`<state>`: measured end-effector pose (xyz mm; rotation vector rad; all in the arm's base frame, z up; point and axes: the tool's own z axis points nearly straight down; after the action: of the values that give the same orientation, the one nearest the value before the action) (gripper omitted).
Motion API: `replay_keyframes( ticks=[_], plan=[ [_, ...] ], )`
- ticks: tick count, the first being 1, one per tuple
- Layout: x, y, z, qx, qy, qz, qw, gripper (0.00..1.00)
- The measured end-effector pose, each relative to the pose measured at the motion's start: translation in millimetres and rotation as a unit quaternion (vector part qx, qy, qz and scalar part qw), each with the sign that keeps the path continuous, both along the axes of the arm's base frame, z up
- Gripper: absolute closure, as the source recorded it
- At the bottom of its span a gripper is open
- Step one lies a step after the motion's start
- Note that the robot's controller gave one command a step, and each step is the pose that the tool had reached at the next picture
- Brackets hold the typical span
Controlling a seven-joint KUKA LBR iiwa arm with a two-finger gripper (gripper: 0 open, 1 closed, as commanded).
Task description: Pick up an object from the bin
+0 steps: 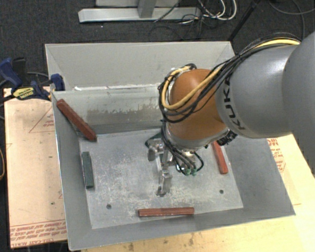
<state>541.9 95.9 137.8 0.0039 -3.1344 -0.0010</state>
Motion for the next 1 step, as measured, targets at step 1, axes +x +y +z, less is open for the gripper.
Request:
replay_keyframes(
  ticks=[1],
  plan=[
    [34.5, -65.5, -39.9, -0.001, -0.0039, 0.077, 0.9970, 0.00]
  ],
)
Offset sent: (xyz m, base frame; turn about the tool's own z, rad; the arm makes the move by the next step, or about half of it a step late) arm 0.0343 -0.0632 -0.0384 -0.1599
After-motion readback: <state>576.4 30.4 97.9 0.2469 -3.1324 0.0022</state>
